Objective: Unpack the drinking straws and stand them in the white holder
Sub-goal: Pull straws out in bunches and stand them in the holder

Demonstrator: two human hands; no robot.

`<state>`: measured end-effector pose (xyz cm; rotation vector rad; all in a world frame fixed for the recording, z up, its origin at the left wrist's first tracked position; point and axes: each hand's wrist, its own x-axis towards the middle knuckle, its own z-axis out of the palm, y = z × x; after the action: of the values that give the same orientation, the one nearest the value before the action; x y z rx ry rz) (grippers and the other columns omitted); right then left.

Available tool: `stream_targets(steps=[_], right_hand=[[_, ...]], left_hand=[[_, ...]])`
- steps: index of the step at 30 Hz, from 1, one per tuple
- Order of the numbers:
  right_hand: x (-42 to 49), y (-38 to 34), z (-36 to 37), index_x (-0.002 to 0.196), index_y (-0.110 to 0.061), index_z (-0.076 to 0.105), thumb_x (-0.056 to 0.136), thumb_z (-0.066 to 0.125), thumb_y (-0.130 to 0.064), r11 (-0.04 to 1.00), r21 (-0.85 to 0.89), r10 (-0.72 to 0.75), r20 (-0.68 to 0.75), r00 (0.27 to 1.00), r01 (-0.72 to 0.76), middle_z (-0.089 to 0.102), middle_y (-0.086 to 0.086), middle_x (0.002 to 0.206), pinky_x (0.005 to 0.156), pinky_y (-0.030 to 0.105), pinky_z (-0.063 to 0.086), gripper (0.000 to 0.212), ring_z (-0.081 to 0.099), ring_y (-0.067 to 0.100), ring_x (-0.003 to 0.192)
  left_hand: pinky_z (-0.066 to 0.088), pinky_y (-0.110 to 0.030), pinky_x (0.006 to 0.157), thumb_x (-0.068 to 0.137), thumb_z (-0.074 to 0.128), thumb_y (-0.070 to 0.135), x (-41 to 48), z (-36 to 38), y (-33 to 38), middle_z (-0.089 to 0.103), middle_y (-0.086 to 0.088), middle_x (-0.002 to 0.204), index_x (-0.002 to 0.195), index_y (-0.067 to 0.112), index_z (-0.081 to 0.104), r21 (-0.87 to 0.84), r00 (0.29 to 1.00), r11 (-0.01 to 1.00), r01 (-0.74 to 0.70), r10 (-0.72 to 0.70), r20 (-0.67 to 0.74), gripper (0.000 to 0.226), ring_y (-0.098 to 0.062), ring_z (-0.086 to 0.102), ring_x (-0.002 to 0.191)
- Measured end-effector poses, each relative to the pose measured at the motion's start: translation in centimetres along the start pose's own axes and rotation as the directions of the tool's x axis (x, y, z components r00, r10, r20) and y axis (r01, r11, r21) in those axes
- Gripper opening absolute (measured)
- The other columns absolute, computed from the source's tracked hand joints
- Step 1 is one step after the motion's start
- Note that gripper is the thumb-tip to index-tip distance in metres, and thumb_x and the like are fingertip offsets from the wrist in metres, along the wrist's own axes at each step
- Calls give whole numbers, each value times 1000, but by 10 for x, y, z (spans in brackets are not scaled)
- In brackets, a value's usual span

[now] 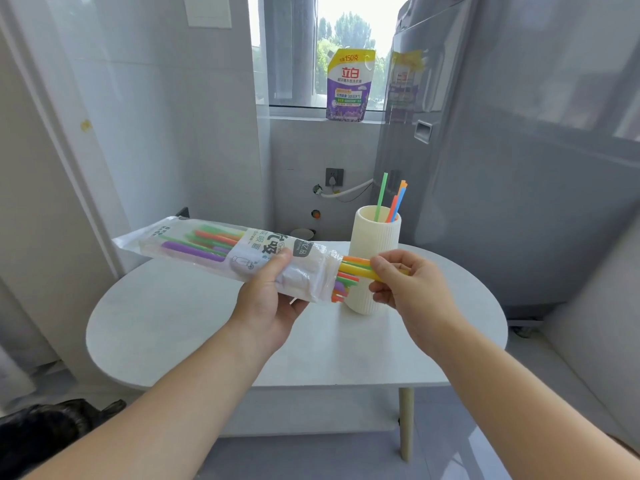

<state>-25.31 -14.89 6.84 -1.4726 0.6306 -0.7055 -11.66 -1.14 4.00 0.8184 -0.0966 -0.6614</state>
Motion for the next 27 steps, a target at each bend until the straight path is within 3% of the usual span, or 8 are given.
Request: stream_targets(steps=[6,12,14,18,22,27], right_hand=[[-2,-2,-1,90,-15,74,88,76,-18,999,-19,34,52,998,-33,73,10,85,65,25,57,4,69,15,69],[6,-4,-18,92,-9,74,88,75,-10,979,174,99,27,995,-102,71,10,79,61,24,57,4,69,16,63],[4,-3,-18,97,-9,73,84,78,-11,943,296,136,69,988,-151,71,11,80,60,25,57,14,69,17,62],[0,0,-11,118,-6,64,64,85,-23,862,458,202,82,976,-217,74,18,103,65,28,60,60,76,23,76],[-5,4,-1,115,-4,63,65,83,-24,794,550,226,127,966,-259,76,13,89,64,26,60,58,76,19,77],[-9,4,9,120,-4,63,66,81,-27,746,613,235,123,964,-260,72,14,101,60,22,58,61,74,17,79]], left_hand=[[62,-34,60,93,70,20,0,1,-1,81,-2,104,131,24,61,-5,1000,1000,-1,1,-8,40,-19,78,91],[63,-34,64,93,69,21,1,-2,7,81,-1,95,125,22,64,-36,1000,999,-6,6,-3,33,-18,78,86],[64,-34,68,93,69,22,2,-3,10,80,-1,95,128,21,64,-49,1000,999,-5,4,-17,35,-19,77,88],[64,-35,74,93,69,22,1,-2,13,80,-2,103,127,21,65,-79,1000,997,3,-5,-31,35,-21,75,97],[65,-34,71,93,69,23,0,0,13,80,-2,97,132,21,62,-82,1000,997,-2,-1,-28,40,-21,76,93],[64,-34,66,93,69,21,-1,0,12,81,-2,95,134,22,61,-86,1000,996,-12,10,-14,42,-20,78,88]])
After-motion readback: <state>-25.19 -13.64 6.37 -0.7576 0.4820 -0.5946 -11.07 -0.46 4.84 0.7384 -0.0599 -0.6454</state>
